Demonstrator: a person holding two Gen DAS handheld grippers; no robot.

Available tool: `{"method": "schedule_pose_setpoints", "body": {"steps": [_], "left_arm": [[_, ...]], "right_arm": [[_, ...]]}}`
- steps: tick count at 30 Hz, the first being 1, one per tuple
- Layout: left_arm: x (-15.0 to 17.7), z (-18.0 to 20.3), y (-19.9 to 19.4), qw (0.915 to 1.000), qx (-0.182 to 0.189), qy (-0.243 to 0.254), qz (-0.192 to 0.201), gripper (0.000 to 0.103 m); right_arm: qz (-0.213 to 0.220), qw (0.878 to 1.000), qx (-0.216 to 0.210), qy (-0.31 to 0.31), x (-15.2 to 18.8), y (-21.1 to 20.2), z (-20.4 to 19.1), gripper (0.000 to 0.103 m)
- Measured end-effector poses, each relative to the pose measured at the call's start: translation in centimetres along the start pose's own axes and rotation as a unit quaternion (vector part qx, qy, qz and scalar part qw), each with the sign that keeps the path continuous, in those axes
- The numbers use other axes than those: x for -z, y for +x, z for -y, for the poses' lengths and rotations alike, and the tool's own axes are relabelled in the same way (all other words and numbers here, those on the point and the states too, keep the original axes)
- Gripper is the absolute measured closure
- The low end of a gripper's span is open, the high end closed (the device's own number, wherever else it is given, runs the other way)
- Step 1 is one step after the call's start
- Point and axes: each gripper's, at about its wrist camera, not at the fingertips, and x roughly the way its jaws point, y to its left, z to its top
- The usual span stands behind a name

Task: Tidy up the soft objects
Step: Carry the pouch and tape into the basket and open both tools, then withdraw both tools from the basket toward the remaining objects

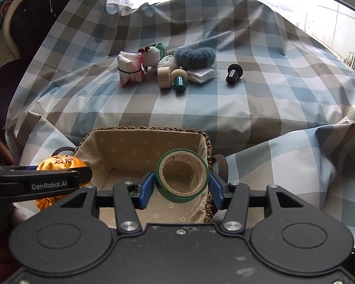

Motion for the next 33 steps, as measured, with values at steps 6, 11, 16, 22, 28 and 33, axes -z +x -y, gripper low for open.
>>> {"method": "schedule_pose_setpoints", "body": {"steps": [6, 11, 16, 22, 28, 33], "left_arm": [[-0.06, -0.03, 0.38, 1.0, -0.002, 0.0, -0.007, 0.036], [0.02, 0.35, 0.1, 0.9999, -0.006, 0.01, 0.006, 0.023], [0.0, 0.43, -0.1, 0.9997, -0.014, 0.014, 0.011, 0.023], [-0.09, 0.26, -0.12, 0.9997, -0.018, 0.013, 0.011, 0.023], [-0.03, 0.44, -0.14, 0.9996, -0.021, 0.018, 0.01, 0.023], [0.0, 0.44, -0.05, 0.9995, -0.022, 0.02, 0.009, 0.022]], "right_arm": [[-0.006, 1.0, -0.006, 0.001, 0.01, 0.33, 0.08, 0.052], [-0.001, 1.0, -0.007, -0.003, -0.01, 0.21, -0.1, 0.041], [0.0, 1.0, -0.003, 0.0, 0.05, 0.13, 0.04, 0.041], [-0.003, 1.0, 0.0, 0.004, 0.13, 0.16, 0.1, 0.041], [-0.005, 1.0, 0.001, 0.004, 0.22, 0.2, 0.06, 0.041], [-0.006, 1.0, 0.002, 0.005, 0.26, 0.28, 0.04, 0.041]]}}
